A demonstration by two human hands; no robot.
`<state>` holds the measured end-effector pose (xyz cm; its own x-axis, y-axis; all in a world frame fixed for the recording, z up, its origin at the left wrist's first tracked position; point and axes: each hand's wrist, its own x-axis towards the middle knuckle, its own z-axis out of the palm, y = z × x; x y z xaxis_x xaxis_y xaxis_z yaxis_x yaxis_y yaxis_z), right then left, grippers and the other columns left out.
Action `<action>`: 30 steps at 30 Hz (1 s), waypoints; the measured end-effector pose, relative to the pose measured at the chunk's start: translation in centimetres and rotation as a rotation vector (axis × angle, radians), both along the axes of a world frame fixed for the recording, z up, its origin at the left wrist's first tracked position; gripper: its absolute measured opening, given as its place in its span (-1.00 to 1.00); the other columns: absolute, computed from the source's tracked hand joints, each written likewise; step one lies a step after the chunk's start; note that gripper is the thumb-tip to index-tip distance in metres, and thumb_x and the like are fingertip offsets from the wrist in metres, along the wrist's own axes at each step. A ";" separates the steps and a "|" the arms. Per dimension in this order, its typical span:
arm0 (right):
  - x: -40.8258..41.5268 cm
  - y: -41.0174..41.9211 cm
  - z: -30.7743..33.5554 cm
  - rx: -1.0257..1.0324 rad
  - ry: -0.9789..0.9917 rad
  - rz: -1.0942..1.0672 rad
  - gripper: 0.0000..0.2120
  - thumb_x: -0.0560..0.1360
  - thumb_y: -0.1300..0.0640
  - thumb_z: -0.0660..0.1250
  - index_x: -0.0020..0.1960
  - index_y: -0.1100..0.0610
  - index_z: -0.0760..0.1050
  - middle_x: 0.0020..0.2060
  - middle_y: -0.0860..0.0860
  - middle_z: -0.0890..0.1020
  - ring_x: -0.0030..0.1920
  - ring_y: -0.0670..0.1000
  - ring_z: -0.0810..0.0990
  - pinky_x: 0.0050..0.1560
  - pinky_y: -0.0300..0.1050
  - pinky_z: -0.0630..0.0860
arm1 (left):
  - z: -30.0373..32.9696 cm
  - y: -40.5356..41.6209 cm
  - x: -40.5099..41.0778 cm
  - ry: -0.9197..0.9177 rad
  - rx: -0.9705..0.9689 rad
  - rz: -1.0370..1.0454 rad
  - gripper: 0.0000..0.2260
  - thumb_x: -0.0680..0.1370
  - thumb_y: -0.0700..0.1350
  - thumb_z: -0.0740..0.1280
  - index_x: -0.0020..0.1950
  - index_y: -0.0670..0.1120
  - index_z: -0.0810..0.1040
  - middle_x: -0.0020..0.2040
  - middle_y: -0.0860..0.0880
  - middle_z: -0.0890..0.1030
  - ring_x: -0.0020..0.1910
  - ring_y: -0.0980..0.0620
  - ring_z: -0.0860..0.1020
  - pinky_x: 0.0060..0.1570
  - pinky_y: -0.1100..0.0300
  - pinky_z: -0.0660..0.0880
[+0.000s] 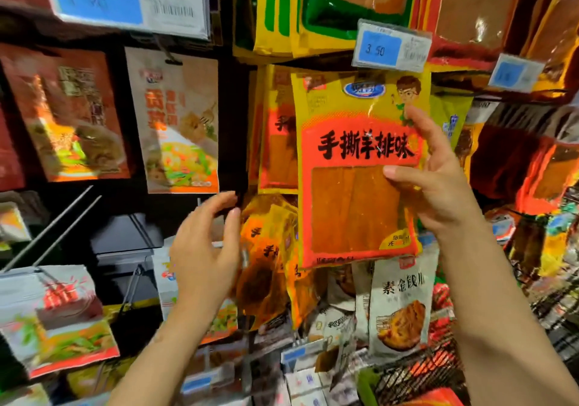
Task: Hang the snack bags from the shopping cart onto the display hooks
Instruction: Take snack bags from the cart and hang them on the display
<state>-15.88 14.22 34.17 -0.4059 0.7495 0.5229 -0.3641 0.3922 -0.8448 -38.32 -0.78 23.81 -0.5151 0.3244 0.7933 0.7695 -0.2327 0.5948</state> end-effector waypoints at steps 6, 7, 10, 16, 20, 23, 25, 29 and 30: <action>1.1 0.7 -0.7 0.015 0.028 0.034 -0.09 0.10 0.28 0.56 0.40 -0.05 0.35 0.25 0.01 0.55 0.19 0.03 0.57 -0.01 -0.10 0.60 | -4.6 0.4 -2.7 0.683 -0.507 0.446 -0.55 0.57 0.15 0.16 0.37 -0.03 0.49 0.35 -0.17 0.50 0.40 -0.19 0.39 0.40 -0.36 -0.05; 1.2 0.7 -0.6 0.002 0.040 0.036 -0.10 0.09 0.23 0.57 0.38 -0.07 0.36 0.26 0.02 0.55 0.21 0.04 0.57 0.00 -0.09 0.59 | -5.0 0.5 -2.5 0.691 -0.535 0.458 -0.53 0.57 0.17 0.14 0.38 -0.02 0.49 0.37 -0.18 0.48 0.41 -0.20 0.37 0.40 -0.38 -0.05; 0.6 0.8 -0.1 -0.027 0.028 0.040 -0.11 0.07 0.23 0.54 0.36 -0.09 0.39 0.32 0.09 0.50 0.19 0.05 0.59 -0.03 -0.07 0.61 | -5.2 0.8 -2.5 0.715 -0.513 0.513 -0.55 0.57 0.18 0.18 0.36 -0.02 0.50 0.37 -0.16 0.49 0.42 -0.17 0.37 0.40 -0.38 -0.03; 0.3 0.9 1.7 -0.078 -0.047 0.000 -0.24 0.21 0.43 0.40 0.30 -0.12 0.42 0.35 0.10 0.48 0.05 -0.03 0.66 -0.17 -0.19 0.61 | -5.9 1.3 -3.0 0.773 -0.415 0.565 -0.59 0.56 0.16 0.25 0.31 -0.02 0.56 0.32 -0.12 0.54 0.39 -0.16 0.41 0.39 -0.36 0.06; 1.1 0.7 2.0 -0.098 -0.087 0.017 -0.16 0.17 0.43 0.41 0.37 -0.06 0.39 0.32 0.05 0.52 0.05 -0.03 0.67 -0.18 -0.19 0.62 | -6.2 1.6 -3.1 0.786 -0.376 0.576 -0.59 0.55 0.15 0.28 0.30 -0.03 0.56 0.31 -0.12 0.54 0.38 -0.16 0.42 0.40 -0.33 0.08; 1.1 0.6 2.2 -0.108 -0.113 0.004 -0.14 0.16 0.44 0.42 0.38 -0.07 0.39 0.28 0.03 0.54 0.07 0.01 0.67 -0.18 -0.16 0.63 | -6.2 1.8 -3.1 0.788 -0.351 0.580 -0.60 0.55 0.14 0.27 0.29 -0.03 0.57 0.31 -0.11 0.55 0.38 -0.15 0.43 0.40 -0.31 0.10; 0.7 0.6 2.1 -0.115 -0.118 -0.033 -0.19 0.26 0.55 0.35 0.37 -0.07 0.39 0.25 0.05 0.56 0.04 0.01 0.68 -0.21 -0.16 0.62 | -6.3 1.8 -3.1 0.786 -0.350 0.582 -0.61 0.56 0.13 0.26 0.29 -0.04 0.57 0.30 -0.11 0.55 0.38 -0.15 0.43 0.40 -0.30 0.10; -0.1 1.1 1.9 -0.141 -0.127 -0.108 -0.20 0.31 0.58 0.33 0.38 -0.05 0.39 0.24 0.07 0.56 0.04 0.01 0.67 -0.21 -0.18 0.60 | -6.4 1.7 -3.1 0.779 -0.359 0.584 -0.61 0.56 0.13 0.25 0.29 -0.05 0.57 0.30 -0.12 0.55 0.37 -0.16 0.44 0.40 -0.30 0.11; -0.4 1.2 2.0 -0.148 -0.139 -0.118 -0.20 0.31 0.57 0.34 0.39 -0.05 0.39 0.21 0.08 0.57 0.04 0.02 0.66 -0.21 -0.19 0.60 | -6.4 1.7 -3.1 0.780 -0.359 0.584 -0.61 0.56 0.13 0.25 0.29 -0.05 0.57 0.30 -0.12 0.55 0.37 -0.16 0.44 0.39 -0.30 0.12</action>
<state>-16.25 15.40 36.12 -0.3711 0.8603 0.3494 -0.1991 0.2938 -0.9349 -41.43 0.93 17.41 -0.0529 0.4724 0.8798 0.9062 0.3928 -0.1565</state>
